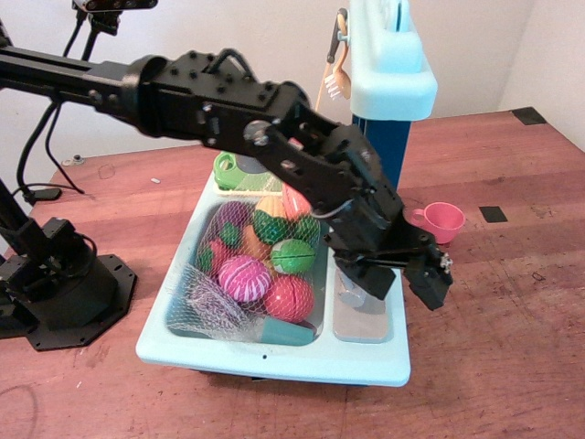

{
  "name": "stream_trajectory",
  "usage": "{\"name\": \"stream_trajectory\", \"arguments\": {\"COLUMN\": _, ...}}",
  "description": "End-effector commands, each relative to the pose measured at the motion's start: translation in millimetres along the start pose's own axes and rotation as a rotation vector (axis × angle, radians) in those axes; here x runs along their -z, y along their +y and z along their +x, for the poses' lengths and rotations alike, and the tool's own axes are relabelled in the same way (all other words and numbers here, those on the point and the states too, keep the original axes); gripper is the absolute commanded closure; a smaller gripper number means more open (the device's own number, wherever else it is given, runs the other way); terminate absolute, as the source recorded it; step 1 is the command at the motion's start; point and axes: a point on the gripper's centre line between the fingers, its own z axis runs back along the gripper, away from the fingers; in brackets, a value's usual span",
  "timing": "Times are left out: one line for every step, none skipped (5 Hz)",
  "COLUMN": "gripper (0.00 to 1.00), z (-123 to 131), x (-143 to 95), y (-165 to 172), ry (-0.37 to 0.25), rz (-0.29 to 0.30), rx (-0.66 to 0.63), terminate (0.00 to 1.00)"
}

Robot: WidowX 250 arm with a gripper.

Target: Turn lever vertical to front

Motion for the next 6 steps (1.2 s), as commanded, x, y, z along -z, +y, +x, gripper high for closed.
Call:
{"name": "stream_trajectory", "arguments": {"gripper": 0.00, "z": -8, "x": -21, "y": 13, "ry": -0.024, "rz": -0.015, "rx": -0.030, "terminate": 0.00}}
{"name": "stream_trajectory", "arguments": {"gripper": 0.00, "z": -12, "x": -23, "y": 24, "ry": -0.029, "rz": -0.009, "rx": -0.036, "terminate": 0.00}}
{"name": "stream_trajectory", "arguments": {"gripper": 0.00, "z": -18, "x": -19, "y": 33, "ry": -0.039, "rz": -0.018, "rx": -0.055, "terminate": 0.00}}
{"name": "stream_trajectory", "arguments": {"gripper": 0.00, "z": -20, "x": -5, "y": 38, "ry": -0.052, "rz": -0.028, "rx": -0.068, "terminate": 0.00}}
{"name": "stream_trajectory", "arguments": {"gripper": 0.00, "z": -25, "x": 12, "y": 44, "ry": -0.044, "rz": -0.041, "rx": -0.078, "terminate": 0.00}}
{"name": "stream_trajectory", "arguments": {"gripper": 0.00, "z": -36, "x": 14, "y": 54, "ry": -0.023, "rz": -0.030, "rx": -0.096, "terminate": 0.00}}
